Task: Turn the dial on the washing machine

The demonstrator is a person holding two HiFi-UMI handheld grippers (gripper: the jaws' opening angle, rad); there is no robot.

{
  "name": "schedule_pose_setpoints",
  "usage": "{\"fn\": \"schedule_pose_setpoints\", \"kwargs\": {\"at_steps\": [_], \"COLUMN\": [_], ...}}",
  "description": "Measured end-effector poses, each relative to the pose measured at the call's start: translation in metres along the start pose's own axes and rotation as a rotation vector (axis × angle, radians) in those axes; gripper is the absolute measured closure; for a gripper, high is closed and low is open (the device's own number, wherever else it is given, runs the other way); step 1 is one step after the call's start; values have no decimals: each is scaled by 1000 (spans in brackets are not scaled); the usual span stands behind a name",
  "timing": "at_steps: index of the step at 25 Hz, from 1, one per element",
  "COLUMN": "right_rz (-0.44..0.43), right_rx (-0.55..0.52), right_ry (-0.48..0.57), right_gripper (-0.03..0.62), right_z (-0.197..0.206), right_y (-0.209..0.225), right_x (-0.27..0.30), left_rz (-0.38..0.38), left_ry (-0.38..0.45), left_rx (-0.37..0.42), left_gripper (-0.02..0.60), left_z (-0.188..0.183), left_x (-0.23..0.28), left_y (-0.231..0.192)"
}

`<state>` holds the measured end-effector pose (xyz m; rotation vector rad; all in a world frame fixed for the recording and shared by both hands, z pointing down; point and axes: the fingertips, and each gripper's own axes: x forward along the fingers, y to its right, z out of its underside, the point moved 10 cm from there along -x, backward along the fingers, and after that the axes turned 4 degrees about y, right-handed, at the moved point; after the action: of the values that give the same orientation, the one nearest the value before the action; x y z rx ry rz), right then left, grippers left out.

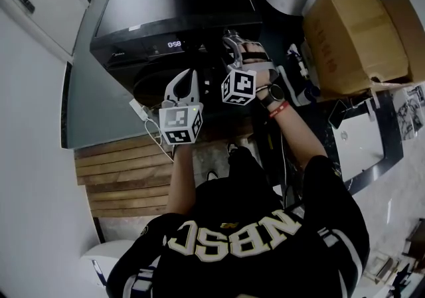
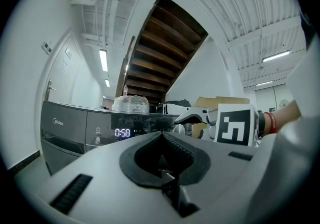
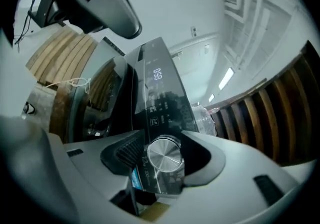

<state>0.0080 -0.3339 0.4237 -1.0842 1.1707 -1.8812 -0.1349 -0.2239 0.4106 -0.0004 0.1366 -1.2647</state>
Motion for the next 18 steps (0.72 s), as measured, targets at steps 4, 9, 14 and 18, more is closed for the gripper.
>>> {"fn": "schedule_pose_setpoints", "kwargs": {"at_steps": [4,9,14,18], "right_rz": [-5,18,26,100], "right_rx": [-101,-207,-260,-296], "right_ry": [-44,-75,-96,-62], "right_gripper": [331,318,304,316], "right_z": [2,2,3,-1], "right_y": [-6,-7,-8,-9], "right_x": [11,19,26,28], "left_rz": [-3,-7,-10,-13], "left_ry": [-4,-6,-13,-11], "left_rx": [0,-2,-4,-5], "left_gripper": [567,567,568,568], "left_z": [3,4,6,8], "left_x": [0,1,4,5], "left_y": [-3,-6,-7,-7]}}
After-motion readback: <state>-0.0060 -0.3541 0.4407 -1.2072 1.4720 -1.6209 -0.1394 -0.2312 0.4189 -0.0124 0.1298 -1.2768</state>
